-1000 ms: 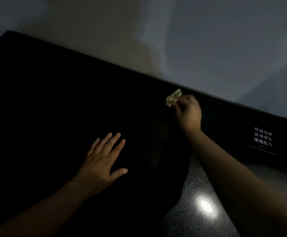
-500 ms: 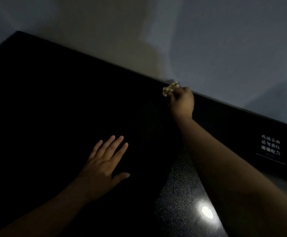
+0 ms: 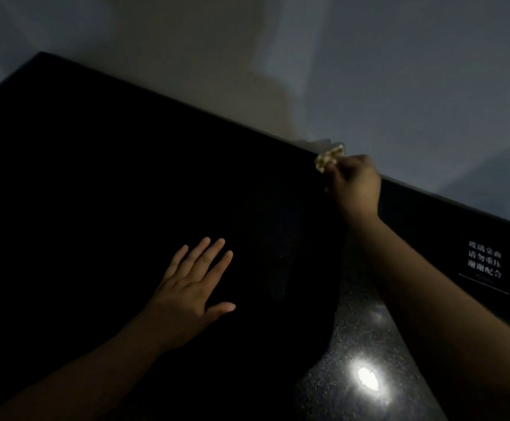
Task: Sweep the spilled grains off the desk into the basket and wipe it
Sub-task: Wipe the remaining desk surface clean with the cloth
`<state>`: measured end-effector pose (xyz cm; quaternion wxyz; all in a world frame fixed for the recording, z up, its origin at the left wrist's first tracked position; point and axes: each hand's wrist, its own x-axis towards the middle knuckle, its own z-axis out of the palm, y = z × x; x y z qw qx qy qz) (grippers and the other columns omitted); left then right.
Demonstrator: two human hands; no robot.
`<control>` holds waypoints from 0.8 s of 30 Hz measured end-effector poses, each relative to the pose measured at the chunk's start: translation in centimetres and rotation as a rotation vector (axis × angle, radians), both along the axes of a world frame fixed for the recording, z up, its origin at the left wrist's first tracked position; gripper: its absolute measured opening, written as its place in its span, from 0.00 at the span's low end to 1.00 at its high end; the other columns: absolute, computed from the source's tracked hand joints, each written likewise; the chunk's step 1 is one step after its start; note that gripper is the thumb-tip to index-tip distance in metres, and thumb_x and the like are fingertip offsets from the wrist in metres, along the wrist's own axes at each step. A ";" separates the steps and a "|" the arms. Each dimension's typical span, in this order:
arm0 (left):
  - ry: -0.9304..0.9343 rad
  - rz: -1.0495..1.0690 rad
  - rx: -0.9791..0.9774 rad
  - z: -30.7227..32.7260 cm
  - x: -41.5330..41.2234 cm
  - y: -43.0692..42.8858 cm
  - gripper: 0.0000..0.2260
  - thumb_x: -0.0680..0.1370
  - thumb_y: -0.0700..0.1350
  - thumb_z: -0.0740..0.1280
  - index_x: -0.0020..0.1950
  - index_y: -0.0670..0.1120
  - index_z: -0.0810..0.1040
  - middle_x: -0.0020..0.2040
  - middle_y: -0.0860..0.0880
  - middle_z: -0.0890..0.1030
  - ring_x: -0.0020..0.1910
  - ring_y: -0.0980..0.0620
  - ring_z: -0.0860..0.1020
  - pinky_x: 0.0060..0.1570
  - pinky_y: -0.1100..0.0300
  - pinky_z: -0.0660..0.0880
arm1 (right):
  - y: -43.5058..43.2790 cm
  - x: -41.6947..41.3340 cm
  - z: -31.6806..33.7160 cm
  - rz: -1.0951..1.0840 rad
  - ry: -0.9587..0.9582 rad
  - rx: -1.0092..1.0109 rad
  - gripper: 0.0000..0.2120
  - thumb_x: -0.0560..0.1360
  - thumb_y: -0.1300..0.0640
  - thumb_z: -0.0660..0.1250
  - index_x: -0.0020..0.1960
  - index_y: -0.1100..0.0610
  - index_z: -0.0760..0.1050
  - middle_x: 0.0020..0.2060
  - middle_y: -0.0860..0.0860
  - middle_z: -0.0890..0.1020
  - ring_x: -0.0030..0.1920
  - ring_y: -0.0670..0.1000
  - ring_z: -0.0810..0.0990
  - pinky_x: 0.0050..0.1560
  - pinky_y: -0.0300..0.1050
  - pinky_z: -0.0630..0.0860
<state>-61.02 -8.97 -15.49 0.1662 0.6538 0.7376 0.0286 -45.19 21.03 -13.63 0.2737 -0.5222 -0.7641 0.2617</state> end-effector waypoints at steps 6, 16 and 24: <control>0.017 -0.013 -0.012 0.1 -0.1 0.0 0.35 0.77 0.70 0.46 0.78 0.52 0.49 0.79 0.52 0.45 0.77 0.54 0.40 0.72 0.50 0.40 | -4.5 -0.2 -3.0 0.246 -0.110 0.082 0.09 0.74 0.54 0.67 0.48 0.58 0.82 0.47 0.54 0.79 0.47 0.56 0.78 0.48 0.46 0.74; 0.047 0.012 -0.122 1.1 0.3 0.4 0.42 0.68 0.73 0.29 0.76 0.53 0.36 0.76 0.53 0.32 0.73 0.55 0.29 0.72 0.50 0.34 | -12.9 6.4 1.3 0.267 0.094 -0.063 0.03 0.75 0.61 0.69 0.44 0.56 0.82 0.42 0.47 0.75 0.41 0.42 0.76 0.42 0.33 0.71; 0.079 0.013 -0.158 1.4 0.5 0.5 0.42 0.67 0.74 0.33 0.76 0.53 0.35 0.76 0.53 0.32 0.73 0.55 0.28 0.73 0.50 0.34 | -6.8 4.9 -2.9 0.007 -0.143 0.043 0.09 0.75 0.56 0.68 0.54 0.58 0.81 0.50 0.54 0.77 0.50 0.54 0.77 0.51 0.48 0.75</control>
